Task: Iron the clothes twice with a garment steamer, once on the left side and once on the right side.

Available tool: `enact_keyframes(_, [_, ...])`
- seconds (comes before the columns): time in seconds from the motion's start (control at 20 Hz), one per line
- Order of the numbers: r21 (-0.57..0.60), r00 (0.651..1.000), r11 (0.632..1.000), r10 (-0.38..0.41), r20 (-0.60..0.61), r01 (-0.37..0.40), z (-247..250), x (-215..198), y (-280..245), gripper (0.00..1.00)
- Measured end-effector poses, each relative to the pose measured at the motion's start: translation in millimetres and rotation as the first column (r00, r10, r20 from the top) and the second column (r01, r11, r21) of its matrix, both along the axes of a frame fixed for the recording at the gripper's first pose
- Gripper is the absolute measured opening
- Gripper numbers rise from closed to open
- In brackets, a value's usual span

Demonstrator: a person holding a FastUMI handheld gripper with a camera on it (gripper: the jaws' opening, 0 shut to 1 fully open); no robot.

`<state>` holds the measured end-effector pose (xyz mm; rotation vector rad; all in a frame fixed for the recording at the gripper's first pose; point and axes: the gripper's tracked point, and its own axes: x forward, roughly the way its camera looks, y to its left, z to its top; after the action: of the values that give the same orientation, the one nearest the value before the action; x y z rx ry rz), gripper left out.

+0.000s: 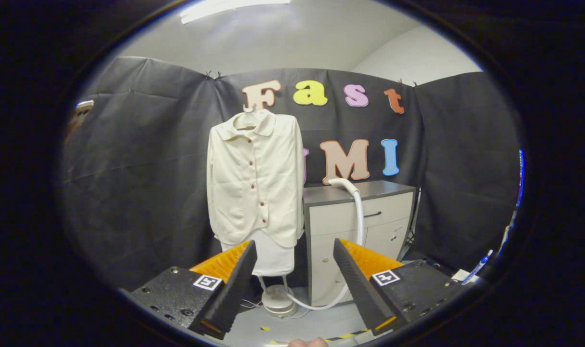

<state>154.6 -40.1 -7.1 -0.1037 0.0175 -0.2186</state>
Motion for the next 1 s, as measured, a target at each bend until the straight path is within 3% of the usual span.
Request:
enact_keyframes(0.25, [-0.074, 1.000, 0.997, 0.006, 0.000, -0.006, 17.5, 66.7, -33.8, 0.98])
enact_keyframes(0.8, [-0.077, 0.997, 0.994, 0.070, -0.031, -0.072, 41.9, 211.1, -157.4, 0.98])
enact_keyframes(1.0, [-0.071, 0.997, 0.996, 0.060, -0.042, -0.063, 43.2, 256.5, -203.9, 0.98])
